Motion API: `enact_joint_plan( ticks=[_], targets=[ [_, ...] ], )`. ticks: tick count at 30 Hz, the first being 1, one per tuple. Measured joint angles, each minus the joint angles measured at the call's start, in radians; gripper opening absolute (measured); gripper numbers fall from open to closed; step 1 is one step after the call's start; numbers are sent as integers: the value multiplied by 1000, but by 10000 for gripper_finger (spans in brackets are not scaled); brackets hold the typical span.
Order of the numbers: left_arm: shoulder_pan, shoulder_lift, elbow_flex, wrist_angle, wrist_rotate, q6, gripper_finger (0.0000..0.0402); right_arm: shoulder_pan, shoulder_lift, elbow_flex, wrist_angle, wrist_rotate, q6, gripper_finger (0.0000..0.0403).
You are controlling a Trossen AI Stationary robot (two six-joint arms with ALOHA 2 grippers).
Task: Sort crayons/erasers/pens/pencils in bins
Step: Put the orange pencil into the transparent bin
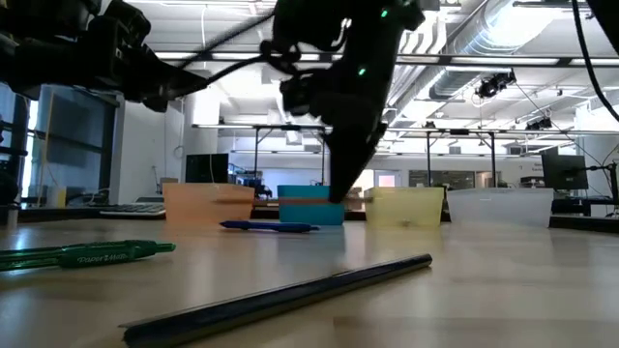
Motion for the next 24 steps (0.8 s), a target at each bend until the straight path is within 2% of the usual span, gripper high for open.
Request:
enact_joint_plan(
  ticks=[8,12,17,20,24],
  targets=[
    [0,0,0,5,5,0,7,8,-127,0,-199,54,132,12],
    [0,0,0,12,5,0,7,8,-209,0,-397,169,241,12],
    [0,0,0,15,6,0,7,-28,-312,-1,-732,310,475,12],
    [0,0,0,15,17,-2,7,-71,-407,-45,-706,344,529,12],
    [0,0,0,15,25,-17,7,-173,-541,-203,-723,371,585,12]
  ],
)
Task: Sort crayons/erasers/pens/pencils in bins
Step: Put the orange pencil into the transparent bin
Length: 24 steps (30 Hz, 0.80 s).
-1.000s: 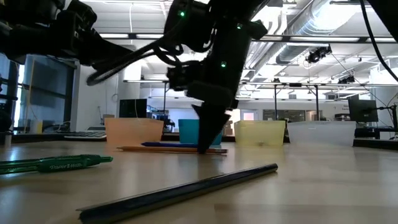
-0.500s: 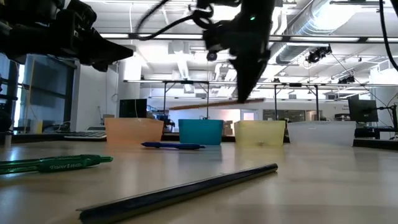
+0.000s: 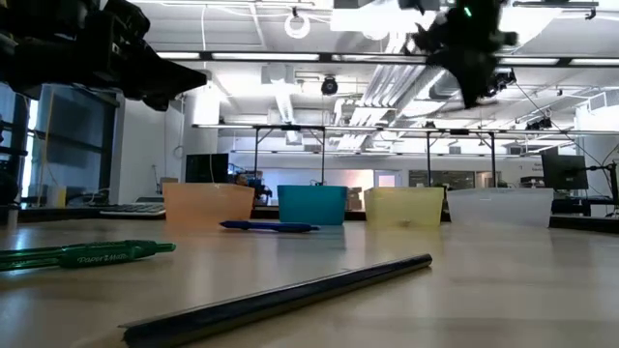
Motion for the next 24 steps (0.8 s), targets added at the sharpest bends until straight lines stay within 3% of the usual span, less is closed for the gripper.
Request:
enact_joint_plan(
  ticks=[5,11,17,24],
  targets=[
    [0,0,0,1,3,-2,7,-174,-174,-287,56,29,-14,12],
    [0,0,0,3,2,-1,7,-408,-281,-544,354,24,-244,12],
    [0,0,0,4,-3,-1,7,-578,-273,-632,613,1,-423,12],
    [0,0,0,4,-3,-1,7,-671,-253,-636,702,2,-517,12]
  ],
)
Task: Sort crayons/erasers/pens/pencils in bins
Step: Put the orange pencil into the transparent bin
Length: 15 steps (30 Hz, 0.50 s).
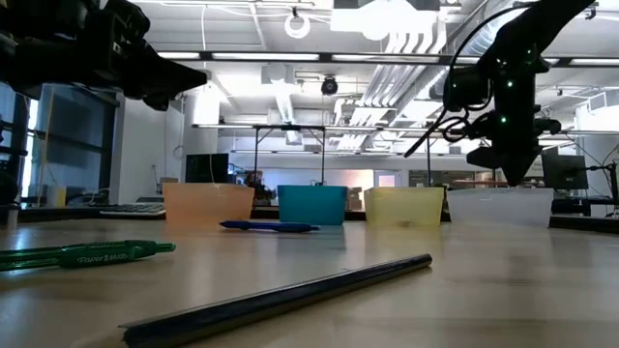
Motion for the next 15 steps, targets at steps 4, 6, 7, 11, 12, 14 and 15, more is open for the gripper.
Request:
enact_joint_plan(
  ticks=[4,6,7,11,12,14,15],
  targets=[
    [0,0,0,0,0,0,7,-13,18,0,7,0,-24,12],
    [0,0,0,0,-1,0,7,-15,33,0,14,-1,-27,12],
    [0,0,0,0,-2,0,7,-14,42,0,23,-1,-28,12],
    [0,0,0,0,-2,0,7,-14,81,0,47,-1,-29,12],
    [0,0,0,0,-2,0,7,-14,90,0,48,-1,-29,12],
    [0,0,0,0,-2,0,7,-14,107,0,48,-1,-29,12],
    [0,0,0,0,-2,0,7,-14,113,0,47,-1,-29,12]
  ],
)
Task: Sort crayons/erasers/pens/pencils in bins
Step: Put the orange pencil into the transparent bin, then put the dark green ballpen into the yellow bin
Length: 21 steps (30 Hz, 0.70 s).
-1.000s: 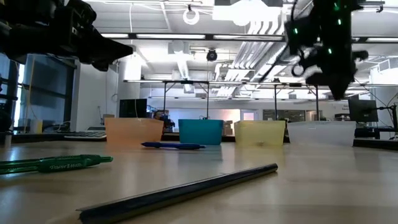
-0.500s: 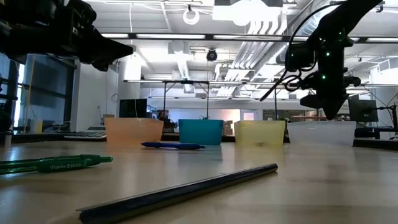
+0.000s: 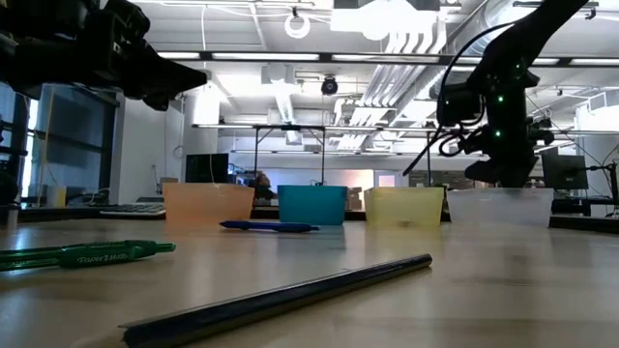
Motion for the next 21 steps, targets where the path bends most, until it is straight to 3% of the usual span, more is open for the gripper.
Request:
enact_joint_plan(
  ticks=[8,17,21],
  targets=[
    [0,0,0,0,0,11,7,0,33,0,1,2,1,18],
    [0,0,0,0,0,17,7,13,18,9,-29,3,44,101],
    [0,0,0,0,-1,34,7,49,-27,53,-108,16,69,118]
  ],
)
